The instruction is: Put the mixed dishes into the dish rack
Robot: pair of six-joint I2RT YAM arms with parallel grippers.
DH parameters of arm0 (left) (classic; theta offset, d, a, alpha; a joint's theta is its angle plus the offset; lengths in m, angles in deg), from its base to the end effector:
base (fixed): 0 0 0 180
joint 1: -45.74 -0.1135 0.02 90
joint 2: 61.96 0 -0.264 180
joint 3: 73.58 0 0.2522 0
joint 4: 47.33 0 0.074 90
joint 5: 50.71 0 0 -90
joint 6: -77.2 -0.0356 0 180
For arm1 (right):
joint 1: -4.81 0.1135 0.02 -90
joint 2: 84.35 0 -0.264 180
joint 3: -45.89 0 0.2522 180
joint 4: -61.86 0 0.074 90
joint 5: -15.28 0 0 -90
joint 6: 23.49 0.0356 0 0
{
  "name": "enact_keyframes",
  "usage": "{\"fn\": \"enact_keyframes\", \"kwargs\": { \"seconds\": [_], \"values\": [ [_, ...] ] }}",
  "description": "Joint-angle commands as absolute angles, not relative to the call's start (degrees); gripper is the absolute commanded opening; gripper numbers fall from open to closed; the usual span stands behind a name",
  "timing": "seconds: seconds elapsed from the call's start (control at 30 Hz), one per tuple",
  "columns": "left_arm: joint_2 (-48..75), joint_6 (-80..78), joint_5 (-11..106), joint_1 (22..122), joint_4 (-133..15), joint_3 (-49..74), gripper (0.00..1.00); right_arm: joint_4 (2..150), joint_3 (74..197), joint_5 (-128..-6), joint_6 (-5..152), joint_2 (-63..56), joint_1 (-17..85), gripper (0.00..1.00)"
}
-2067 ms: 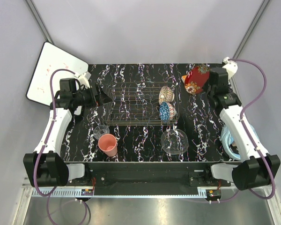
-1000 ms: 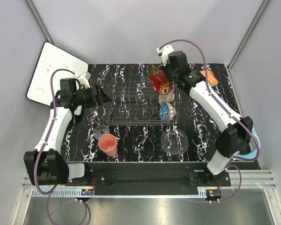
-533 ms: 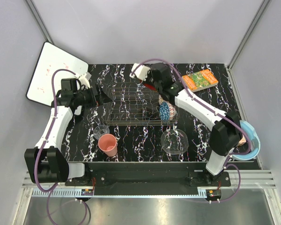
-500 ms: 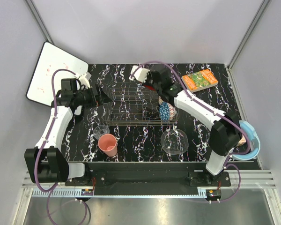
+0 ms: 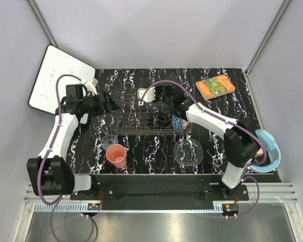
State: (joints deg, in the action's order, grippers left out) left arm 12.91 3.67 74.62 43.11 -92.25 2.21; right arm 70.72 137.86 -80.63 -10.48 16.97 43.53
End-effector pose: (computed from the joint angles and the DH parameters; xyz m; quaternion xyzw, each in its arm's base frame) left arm 0.2780 -0.0078 0.3008 -0.0286 0.8846 -0.3222 0.3359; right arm 0.3336 0.2627 0.2972 -0.6689 0.4560 -0.2314 0.5395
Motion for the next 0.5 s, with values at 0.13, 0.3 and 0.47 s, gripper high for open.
{"fn": "enact_keyframes", "kwargs": {
  "seconds": [0.13, 0.3, 0.47],
  "values": [
    [14.2, 2.9, 74.2, 42.3, -90.4, 3.6, 0.99, 63.0, 137.7, -80.0, -20.1, 17.4, 43.5, 0.00],
    [14.1, 2.9, 74.4, 42.1, -90.4, 3.6, 0.99, 63.6, 137.3, -79.2, -18.8, 17.3, 43.5, 0.00],
    [13.8, 2.8, 74.2, 41.8, -90.4, 3.3, 0.99, 63.6, 134.7, -79.4, -17.8, 15.1, 43.8, 0.00]
  ]
}}
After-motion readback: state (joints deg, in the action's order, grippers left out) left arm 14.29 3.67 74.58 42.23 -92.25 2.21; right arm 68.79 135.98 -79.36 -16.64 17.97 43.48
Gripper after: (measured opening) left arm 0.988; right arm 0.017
